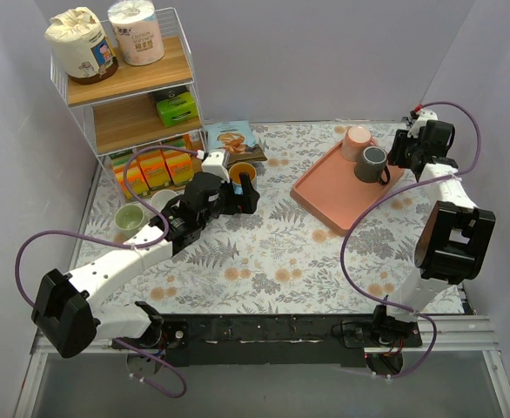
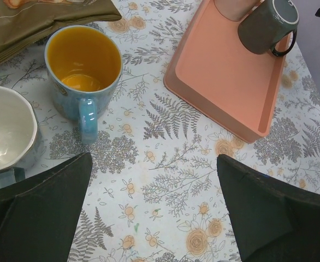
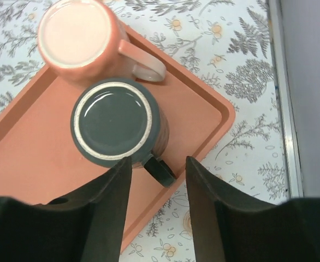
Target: Turn the mug right side up
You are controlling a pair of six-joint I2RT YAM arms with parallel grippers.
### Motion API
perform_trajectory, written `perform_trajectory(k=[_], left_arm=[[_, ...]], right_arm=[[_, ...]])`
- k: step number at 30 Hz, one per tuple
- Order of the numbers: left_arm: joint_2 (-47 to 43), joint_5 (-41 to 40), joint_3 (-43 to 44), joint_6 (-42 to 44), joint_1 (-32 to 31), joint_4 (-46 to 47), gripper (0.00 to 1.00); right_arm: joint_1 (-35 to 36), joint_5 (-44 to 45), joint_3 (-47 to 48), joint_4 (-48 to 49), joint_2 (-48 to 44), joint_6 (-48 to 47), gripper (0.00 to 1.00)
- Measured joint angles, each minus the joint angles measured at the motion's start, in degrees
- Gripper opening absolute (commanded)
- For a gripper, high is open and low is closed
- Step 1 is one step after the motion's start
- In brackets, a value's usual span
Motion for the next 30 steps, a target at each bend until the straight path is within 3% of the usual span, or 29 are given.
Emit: perform_trajectory(k=[1,2,11,30], left_arm=[[-0.04,0.0,-0.04,0.0,0.0,0.02,0.98],[-0.17,0.02,-0.15,0.0,0.0,0.07,0.98],[-0.26,0.31,-0.5,0.04,-0.02,0.0,0.98],[0.48,0.26,-0.46,0.28,-0.07,0.02,0.98]], right_arm=[[0.0,-1.31,0.31,-0.59,-0.09,-1.33,0.66],[0.0,-2.6,1.2,-1.86,0.37,-2.8,0.94],[0.04,-9.03,4.74,-9.22,6.95,-10.71,0.97],[0.04,-12.09,8.44,-11.21,13.22,-13.55,0.39]])
